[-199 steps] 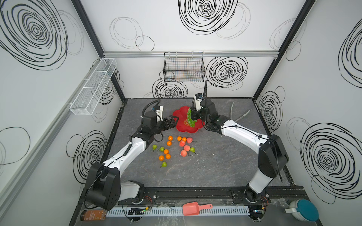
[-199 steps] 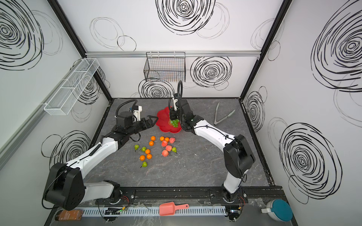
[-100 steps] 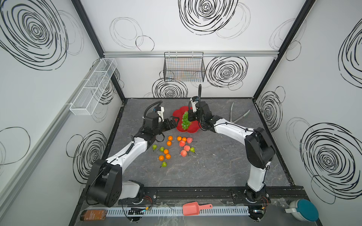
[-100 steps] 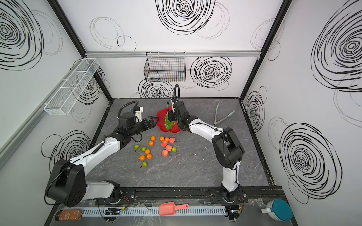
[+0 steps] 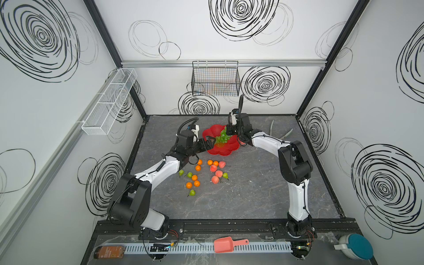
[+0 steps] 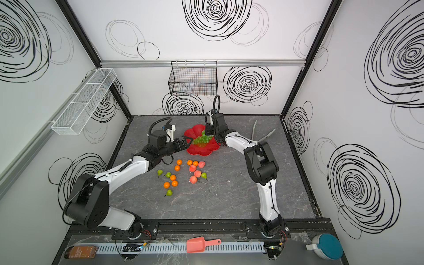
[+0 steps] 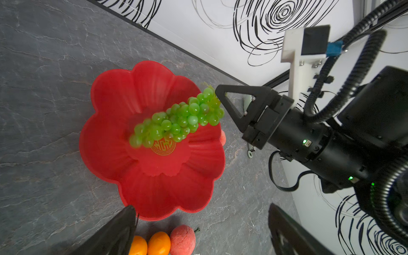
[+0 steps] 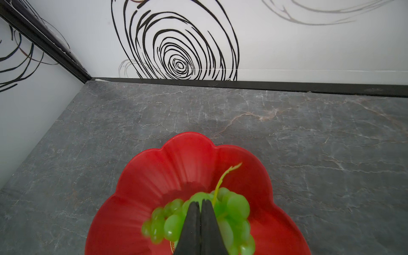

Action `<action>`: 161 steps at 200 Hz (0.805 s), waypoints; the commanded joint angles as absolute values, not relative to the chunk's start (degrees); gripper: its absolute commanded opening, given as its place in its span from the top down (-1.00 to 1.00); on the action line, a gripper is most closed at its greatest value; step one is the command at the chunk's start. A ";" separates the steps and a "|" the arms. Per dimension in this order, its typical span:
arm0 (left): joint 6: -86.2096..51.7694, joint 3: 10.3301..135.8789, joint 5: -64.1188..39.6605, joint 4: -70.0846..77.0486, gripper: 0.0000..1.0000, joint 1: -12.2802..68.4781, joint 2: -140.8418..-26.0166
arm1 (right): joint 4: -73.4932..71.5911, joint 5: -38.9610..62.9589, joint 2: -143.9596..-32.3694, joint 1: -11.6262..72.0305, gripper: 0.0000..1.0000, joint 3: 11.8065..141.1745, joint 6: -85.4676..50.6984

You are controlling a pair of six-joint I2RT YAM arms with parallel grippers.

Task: Arrange fruit in a fruit bowl
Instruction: Place the fruits in the fruit bowl.

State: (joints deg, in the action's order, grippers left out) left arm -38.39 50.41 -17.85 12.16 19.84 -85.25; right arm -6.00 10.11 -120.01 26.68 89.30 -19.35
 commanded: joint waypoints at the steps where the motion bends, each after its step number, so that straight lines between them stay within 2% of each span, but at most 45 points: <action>1: -38.58 52.32 -17.40 14.88 -0.92 20.07 -86.03 | -6.40 11.82 -121.85 26.32 1.00 92.48 -19.65; 90: -38.32 53.17 -18.11 13.87 -0.92 20.38 -87.26 | -2.30 11.22 -127.85 25.37 1.00 99.24 -19.21; 128: -38.32 53.44 -18.45 13.30 -0.92 20.43 -87.63 | -0.88 11.46 -129.55 25.29 0.64 102.31 -18.82; 143: -38.41 53.35 -18.46 13.40 -0.92 20.45 -87.71 | -0.62 11.59 -129.94 25.23 0.40 103.28 -18.96; 161: -38.48 53.25 -18.57 13.47 -0.92 20.62 -87.78 | -0.44 11.66 -130.00 25.15 0.23 104.10 -18.99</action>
